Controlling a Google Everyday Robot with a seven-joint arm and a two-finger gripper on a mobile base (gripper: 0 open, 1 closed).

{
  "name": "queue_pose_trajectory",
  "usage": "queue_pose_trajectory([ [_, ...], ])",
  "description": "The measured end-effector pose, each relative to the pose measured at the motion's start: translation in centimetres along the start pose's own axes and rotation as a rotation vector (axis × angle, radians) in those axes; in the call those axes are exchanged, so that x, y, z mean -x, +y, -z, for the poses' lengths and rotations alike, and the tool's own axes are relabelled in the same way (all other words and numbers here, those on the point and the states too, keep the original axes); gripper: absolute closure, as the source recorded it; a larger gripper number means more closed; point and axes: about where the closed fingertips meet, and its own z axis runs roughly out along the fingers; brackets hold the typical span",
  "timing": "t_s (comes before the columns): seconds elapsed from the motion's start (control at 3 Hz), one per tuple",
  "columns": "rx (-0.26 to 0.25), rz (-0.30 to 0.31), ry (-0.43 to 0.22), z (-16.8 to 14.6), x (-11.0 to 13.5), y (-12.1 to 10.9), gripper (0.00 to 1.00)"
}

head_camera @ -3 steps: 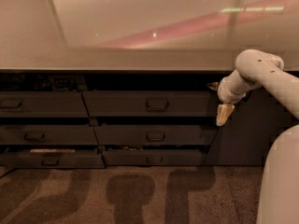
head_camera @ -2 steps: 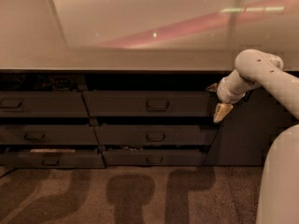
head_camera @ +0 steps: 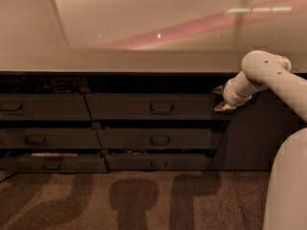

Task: Open top drawer

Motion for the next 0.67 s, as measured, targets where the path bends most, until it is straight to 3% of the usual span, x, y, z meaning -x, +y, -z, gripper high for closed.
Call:
queue_pose_trajectory([
  [0.33,0.000,0.000,0.000,0.00,0.00,0.00,0.89],
  [0.67,0.000,0.000,0.000,-0.01,0.00,0.00,1.00],
])
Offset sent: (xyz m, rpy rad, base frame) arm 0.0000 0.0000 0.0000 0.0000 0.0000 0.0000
